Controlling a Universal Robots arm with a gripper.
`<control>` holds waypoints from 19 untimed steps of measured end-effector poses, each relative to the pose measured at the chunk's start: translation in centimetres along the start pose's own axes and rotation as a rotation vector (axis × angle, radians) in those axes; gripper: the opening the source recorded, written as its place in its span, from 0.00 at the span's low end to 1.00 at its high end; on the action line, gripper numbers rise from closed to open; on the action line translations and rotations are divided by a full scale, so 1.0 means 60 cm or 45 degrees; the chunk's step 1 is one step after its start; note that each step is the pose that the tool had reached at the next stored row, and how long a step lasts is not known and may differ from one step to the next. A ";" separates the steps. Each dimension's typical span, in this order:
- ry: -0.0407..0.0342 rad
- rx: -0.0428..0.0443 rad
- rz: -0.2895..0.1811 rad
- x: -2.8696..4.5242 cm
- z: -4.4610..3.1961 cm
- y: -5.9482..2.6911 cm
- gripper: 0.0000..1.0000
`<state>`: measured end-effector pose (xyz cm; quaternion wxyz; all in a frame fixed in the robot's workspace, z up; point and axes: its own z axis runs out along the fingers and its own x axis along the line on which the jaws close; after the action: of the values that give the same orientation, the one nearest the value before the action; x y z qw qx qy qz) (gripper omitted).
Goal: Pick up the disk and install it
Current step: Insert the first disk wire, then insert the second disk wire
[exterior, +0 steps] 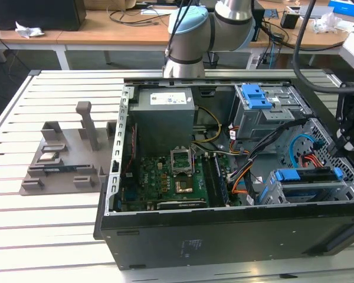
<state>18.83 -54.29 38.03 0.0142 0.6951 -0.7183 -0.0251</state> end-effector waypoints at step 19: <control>-0.0002 0.000 0.000 0.000 -0.017 0.001 0.36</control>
<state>18.83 -54.28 39.05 0.0142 0.6951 -0.7183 -0.0251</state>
